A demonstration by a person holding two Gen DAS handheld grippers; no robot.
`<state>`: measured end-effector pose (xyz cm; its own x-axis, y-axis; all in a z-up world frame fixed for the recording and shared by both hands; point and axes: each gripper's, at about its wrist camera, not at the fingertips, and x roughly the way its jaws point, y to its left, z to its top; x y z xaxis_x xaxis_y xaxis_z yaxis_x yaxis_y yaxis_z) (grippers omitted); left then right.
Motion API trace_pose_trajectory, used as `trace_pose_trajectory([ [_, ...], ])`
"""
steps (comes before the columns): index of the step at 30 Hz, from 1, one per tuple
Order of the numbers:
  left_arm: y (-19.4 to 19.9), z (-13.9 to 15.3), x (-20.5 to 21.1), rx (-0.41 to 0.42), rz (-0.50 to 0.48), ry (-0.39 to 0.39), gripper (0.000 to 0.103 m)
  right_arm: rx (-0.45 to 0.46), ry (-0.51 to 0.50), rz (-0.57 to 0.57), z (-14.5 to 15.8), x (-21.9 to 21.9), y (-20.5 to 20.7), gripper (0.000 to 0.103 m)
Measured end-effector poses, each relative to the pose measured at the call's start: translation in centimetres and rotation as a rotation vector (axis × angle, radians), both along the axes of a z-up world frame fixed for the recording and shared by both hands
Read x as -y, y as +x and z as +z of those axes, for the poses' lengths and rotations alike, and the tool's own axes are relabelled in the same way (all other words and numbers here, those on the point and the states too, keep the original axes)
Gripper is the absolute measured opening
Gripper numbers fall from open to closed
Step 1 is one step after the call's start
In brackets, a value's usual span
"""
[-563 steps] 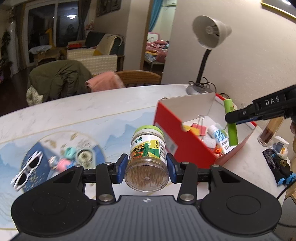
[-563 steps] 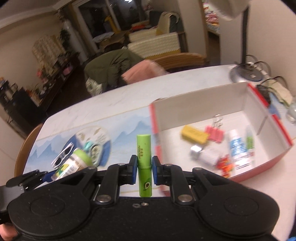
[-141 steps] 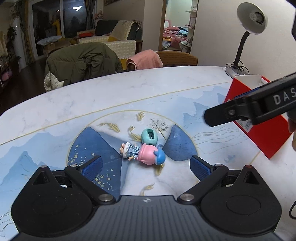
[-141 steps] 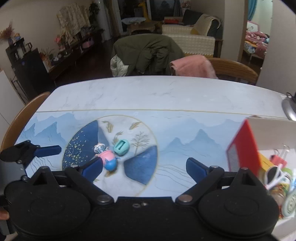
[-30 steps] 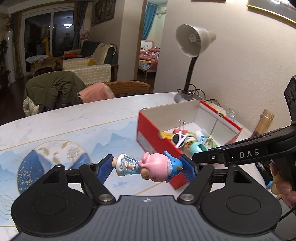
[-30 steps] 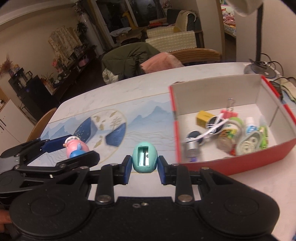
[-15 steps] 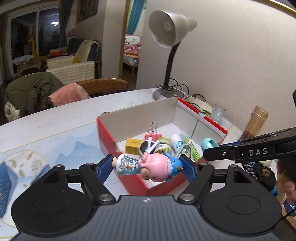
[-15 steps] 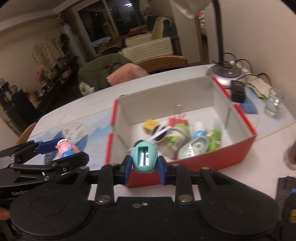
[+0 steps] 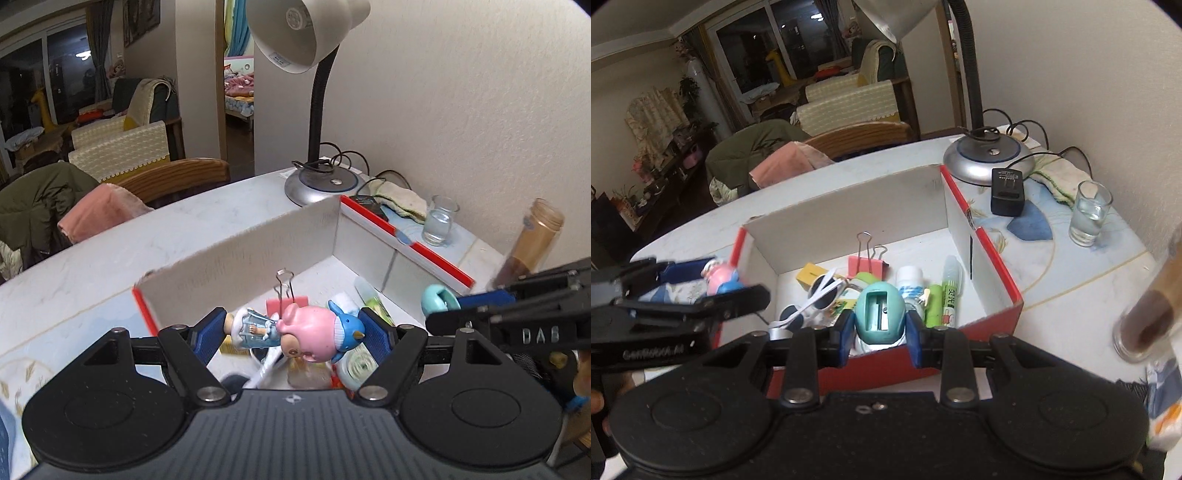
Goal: Organize rigid objects
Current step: 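Carry the figurine and teal sharpener with both grippers over the shoebox, then lower the figurine and sharpener into the box and open both grippers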
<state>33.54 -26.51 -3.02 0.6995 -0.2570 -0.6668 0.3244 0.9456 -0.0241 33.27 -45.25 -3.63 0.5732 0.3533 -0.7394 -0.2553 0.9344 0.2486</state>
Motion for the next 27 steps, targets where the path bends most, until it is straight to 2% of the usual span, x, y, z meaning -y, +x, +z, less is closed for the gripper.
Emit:
trace_pose_trajectory([
  [4,2.6,-0.5,0.7,-0.017,0.016,0.012,0.077,-0.013,-0.018,0.0,-1.2,0.0,1.7,0.029],
  [12,7.4,-3.2,1.3,-0.1,0.055,0.041,0.077,-0.046,-0.057,0.033,-3.7,-1.2,4.6,0.029],
  [27,11.7,-6.8,3.6,-0.193,0.007,0.082,0.077,-0.07,-0.141,0.106,-6.6,-3.7,6.6,0.029],
])
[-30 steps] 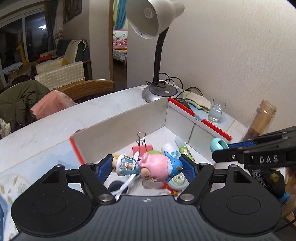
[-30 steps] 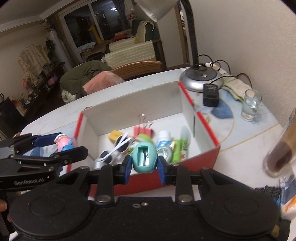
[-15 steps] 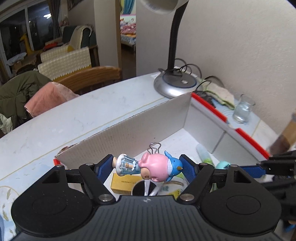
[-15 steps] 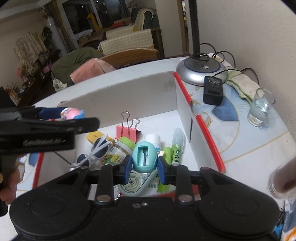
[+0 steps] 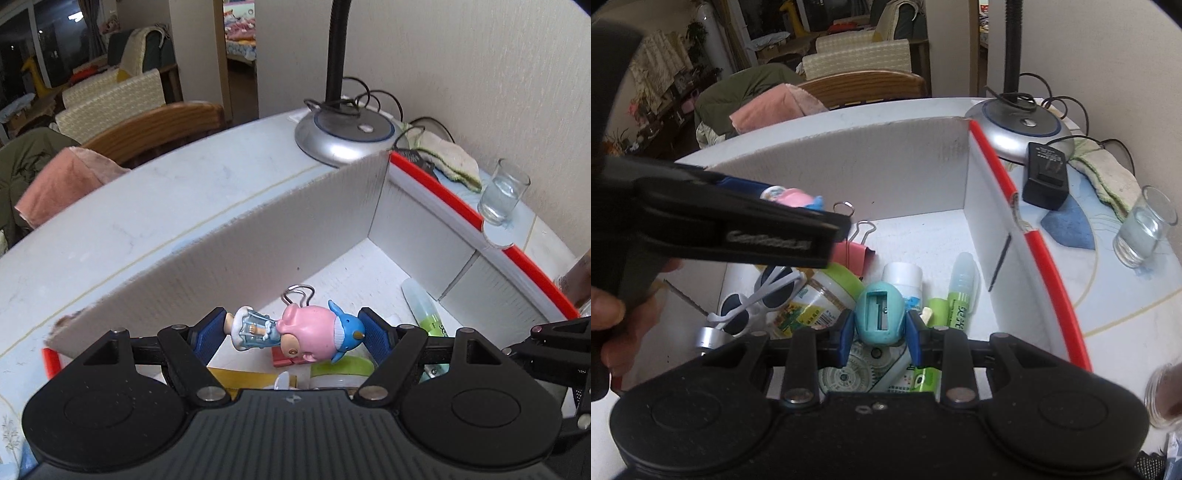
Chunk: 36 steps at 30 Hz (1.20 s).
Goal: Organize rigid objects
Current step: 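Lower the figurine and sharpener into the box and open both grippers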
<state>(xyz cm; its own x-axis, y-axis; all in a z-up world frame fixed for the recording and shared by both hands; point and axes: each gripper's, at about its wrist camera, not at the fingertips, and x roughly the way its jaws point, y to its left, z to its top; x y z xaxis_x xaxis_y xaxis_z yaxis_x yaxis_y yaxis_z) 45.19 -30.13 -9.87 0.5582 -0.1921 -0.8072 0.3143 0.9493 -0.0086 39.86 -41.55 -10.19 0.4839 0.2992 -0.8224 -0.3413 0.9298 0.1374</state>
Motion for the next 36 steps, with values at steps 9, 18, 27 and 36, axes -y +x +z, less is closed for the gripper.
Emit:
trace_pose_trajectory([
  [9,0.9,-2.1,0.0,-0.083,0.004,0.012,0.077,0.023,-0.042,0.028,-0.2,-0.8,0.0,0.029],
  [18,0.9,-2.2,-0.3,-0.128,0.01,-0.002,0.077,0.001,-0.029,-0.003,-0.3,-0.5,0.4,0.03],
  [27,-1.2,-0.4,-1.3,-0.081,0.006,-0.039,0.077,-0.012,0.006,-0.024,0.2,0.4,-0.4,0.032],
  [36,-5.1,2.9,-3.1,0.004,0.015,-0.128,0.077,0.045,0.052,-0.017,2.6,0.8,-2.5,0.035],
])
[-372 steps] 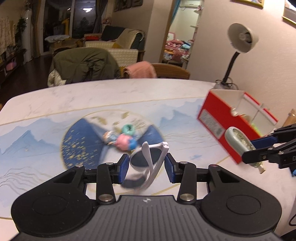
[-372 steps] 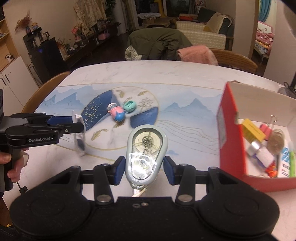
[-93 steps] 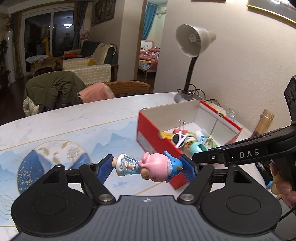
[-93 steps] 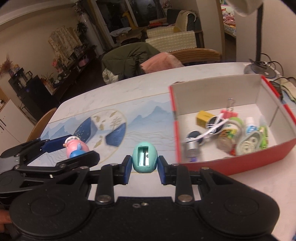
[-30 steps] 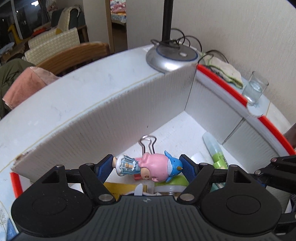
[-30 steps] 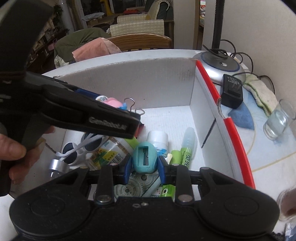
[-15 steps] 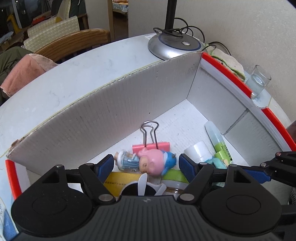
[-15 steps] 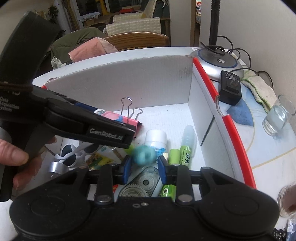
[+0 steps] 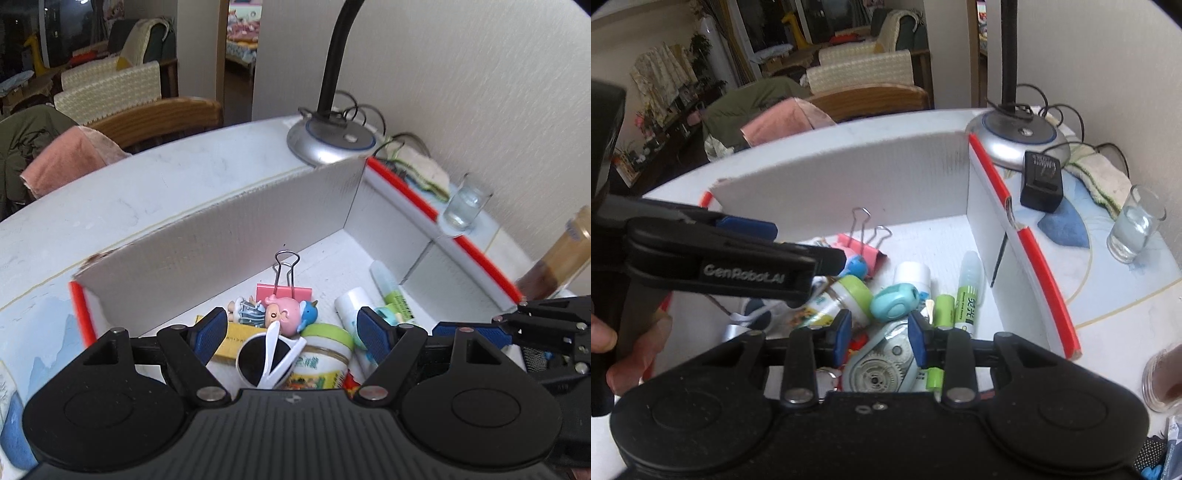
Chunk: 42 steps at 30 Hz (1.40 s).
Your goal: Organize rigid objects
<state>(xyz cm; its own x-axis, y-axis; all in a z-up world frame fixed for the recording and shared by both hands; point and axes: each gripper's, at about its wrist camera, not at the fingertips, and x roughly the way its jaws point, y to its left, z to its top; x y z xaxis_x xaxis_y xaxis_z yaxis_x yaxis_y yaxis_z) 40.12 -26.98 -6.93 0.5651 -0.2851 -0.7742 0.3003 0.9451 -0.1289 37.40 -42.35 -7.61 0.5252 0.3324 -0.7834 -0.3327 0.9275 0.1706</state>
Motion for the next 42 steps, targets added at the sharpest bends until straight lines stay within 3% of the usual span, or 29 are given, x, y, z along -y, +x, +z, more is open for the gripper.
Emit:
trace_pose_trajectory([
  [18,-10.2,5.7,-5.3,0.172,0.053,-0.06,0.077,0.118,0.075,-0.039,4.8,0.3,-6.2,0.045],
  [20,-11.2,5.9,-5.9,0.18,0.065,-0.06,0.081,0.129,0.077,-0.044,5.1,0.1,-6.9,0.047],
  [22,-12.2,6.1,-6.6,0.193,0.075,-0.067,0.083,0.145,0.08,-0.051,5.4,0.0,-7.6,0.055],
  [30,-15.0,6.5,-8.3,0.205,0.092,-0.073,0.083,0.184,0.092,-0.071,6.4,-0.7,-10.1,0.066],
  [36,-16.4,6.5,-9.0,0.209,0.087,-0.073,0.099,0.23,0.09,-0.077,7.0,-1.4,-12.1,0.085],
  [42,-17.5,6.5,-9.3,0.214,0.082,-0.061,0.101,0.273,0.098,-0.086,7.5,-1.8,-14.0,0.102],
])
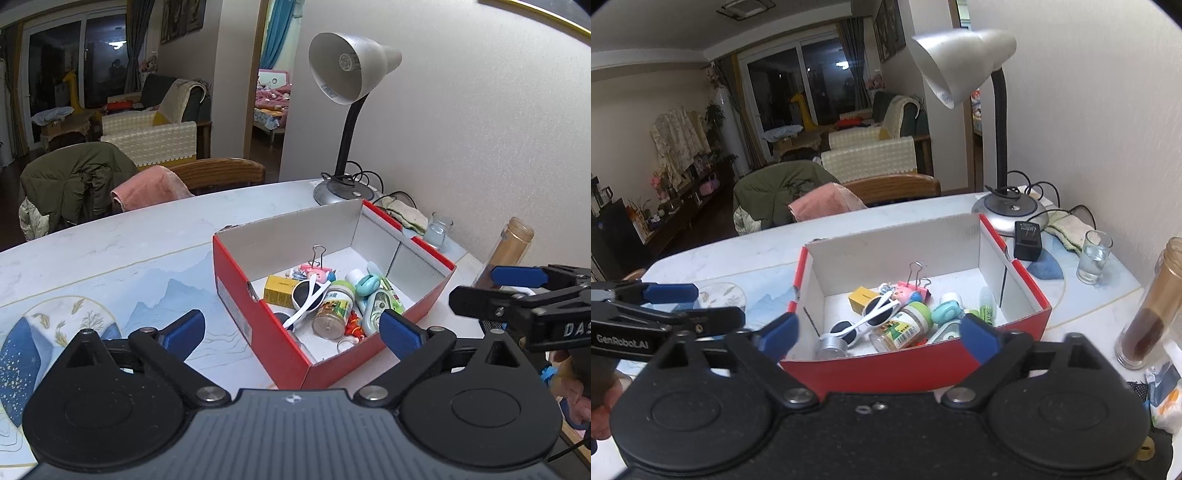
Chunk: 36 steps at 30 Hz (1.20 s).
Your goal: Organize rigid objects
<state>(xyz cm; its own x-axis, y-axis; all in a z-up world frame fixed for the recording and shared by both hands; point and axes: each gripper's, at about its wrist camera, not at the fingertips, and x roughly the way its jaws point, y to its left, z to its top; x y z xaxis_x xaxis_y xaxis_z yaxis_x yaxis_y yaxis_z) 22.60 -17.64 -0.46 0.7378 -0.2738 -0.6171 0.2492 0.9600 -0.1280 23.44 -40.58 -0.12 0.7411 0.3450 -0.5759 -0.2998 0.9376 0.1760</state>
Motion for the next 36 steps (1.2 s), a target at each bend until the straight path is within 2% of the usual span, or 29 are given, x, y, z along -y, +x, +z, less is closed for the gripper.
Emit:
trace_pose_trajectory([
  [17,-3.8,-0.1,0.5,0.034,-0.043,0.046,0.102,0.031,-0.005,-0.064,0.6,0.1,-4.0,0.103],
  [24,-4.3,0.0,0.6,0.047,-0.064,0.021,0.102,0.009,0.006,-0.082,0.1,0.4,-4.7,0.103],
  [36,-4.4,-0.1,1.3,0.071,-0.079,0.067,0.102,0.004,0.013,-0.092,-0.3,0.5,-5.1,0.103],
])
